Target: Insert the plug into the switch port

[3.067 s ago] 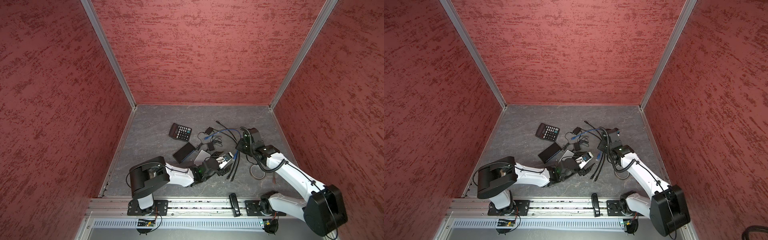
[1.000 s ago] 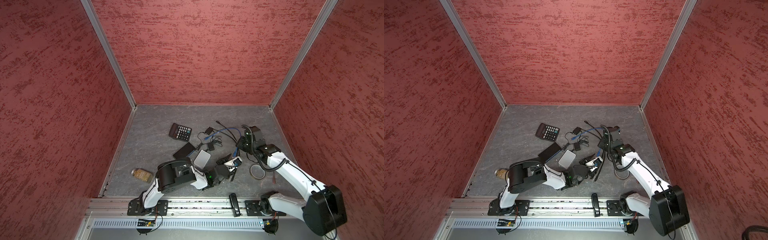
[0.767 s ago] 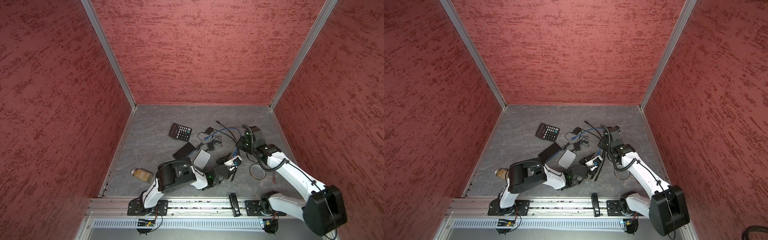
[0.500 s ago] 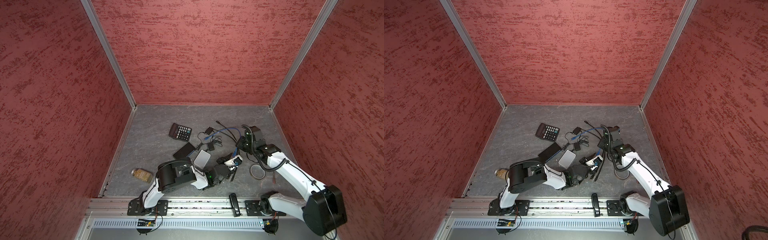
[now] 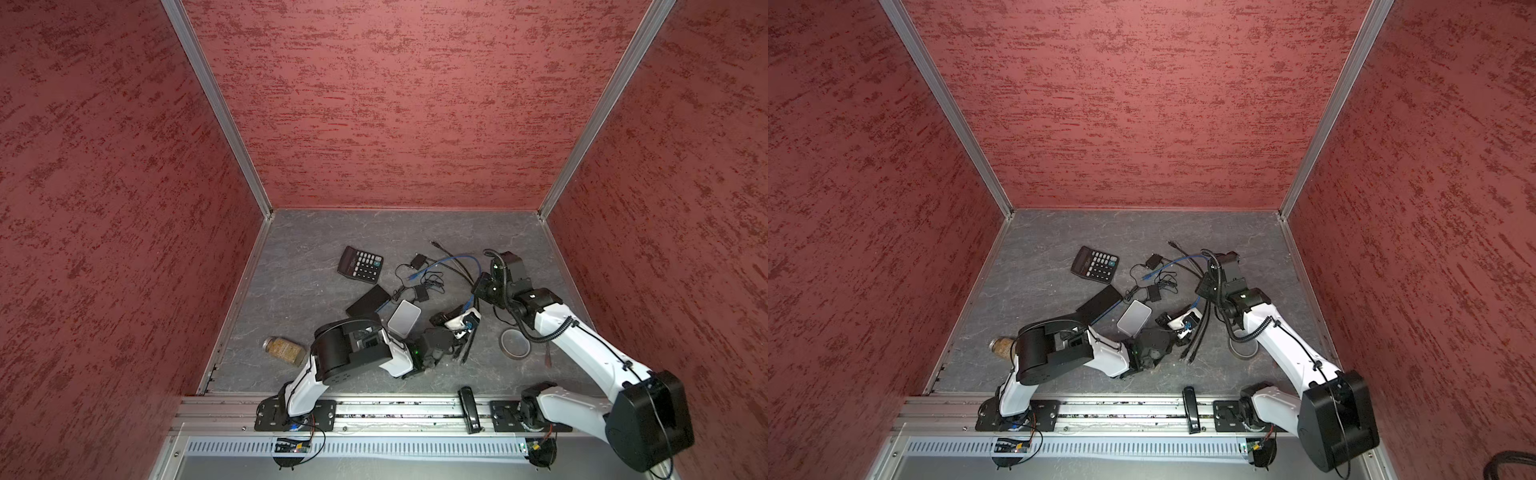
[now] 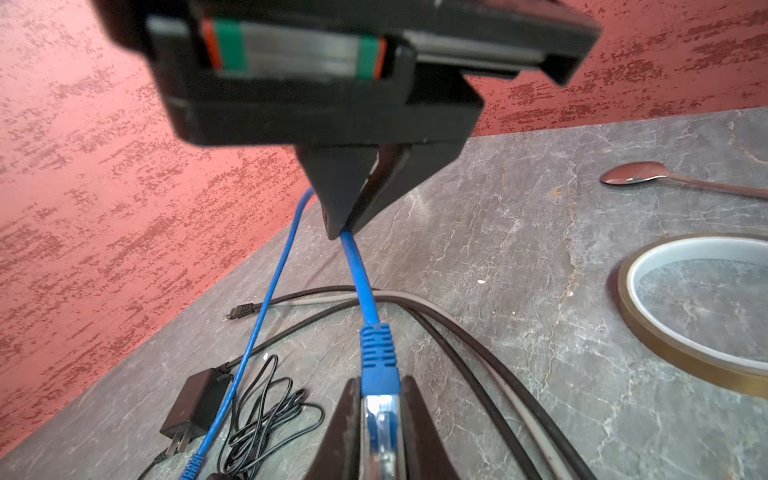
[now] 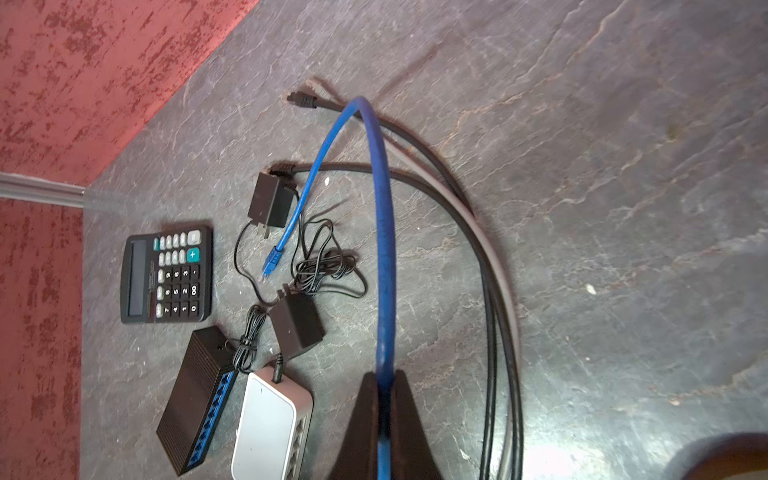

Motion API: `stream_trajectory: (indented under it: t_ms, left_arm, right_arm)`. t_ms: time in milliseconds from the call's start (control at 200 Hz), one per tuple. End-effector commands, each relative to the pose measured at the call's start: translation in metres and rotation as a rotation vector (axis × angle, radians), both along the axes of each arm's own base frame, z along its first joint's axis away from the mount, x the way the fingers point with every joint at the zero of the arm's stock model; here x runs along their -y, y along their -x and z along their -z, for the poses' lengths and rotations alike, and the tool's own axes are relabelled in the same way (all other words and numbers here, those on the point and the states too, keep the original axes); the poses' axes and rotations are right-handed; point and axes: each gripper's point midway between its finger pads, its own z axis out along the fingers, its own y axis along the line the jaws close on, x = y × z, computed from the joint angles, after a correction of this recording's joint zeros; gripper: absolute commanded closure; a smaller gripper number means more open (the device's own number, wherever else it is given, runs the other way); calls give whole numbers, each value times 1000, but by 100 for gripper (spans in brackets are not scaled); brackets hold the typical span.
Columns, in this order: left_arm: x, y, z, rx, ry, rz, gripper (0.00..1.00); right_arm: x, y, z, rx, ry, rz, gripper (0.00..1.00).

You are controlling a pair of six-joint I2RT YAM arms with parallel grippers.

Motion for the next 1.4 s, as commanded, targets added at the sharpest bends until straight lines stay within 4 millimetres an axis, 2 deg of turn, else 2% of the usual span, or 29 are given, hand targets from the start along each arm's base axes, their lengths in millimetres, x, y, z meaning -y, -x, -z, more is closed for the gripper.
stream_trajectory:
  t_ms: [0, 155, 436, 621, 706, 852, 992, 1152, 1393]
  left_arm:
    - [0, 9, -2, -22, 4, 64, 84]
    - [-6, 15, -4, -52, 1, 112, 84]
    - [-36, 24, -11, -184, -8, 207, 84]
    - [-59, 32, -19, -265, -17, 282, 88]
    - [-70, 30, -26, -269, -16, 283, 89]
    - [-81, 31, -32, -274, -48, 308, 89]
    - [-89, 31, -29, -283, -88, 311, 88]
    - [-98, 34, -32, -269, -84, 326, 89]
    - [-105, 43, -42, -224, -68, 394, 89]
  right_arm:
    - [-6, -8, -22, 79, -28, -28, 98]
    - [-5, -8, -30, 116, 20, -75, 88]
    - [-18, -1, -63, 282, 107, -294, 64]
    - [-33, -4, -100, 477, 174, -452, 60]
    - [-37, -6, -110, 513, 208, -504, 57]
    - [-49, -3, -105, 565, 301, -674, 51]
    - [-68, 20, -95, 728, 412, -950, 48]
    - [-70, 33, -100, 881, 513, -1029, 48]
    - [-82, 56, -71, 873, 490, -1223, 52]
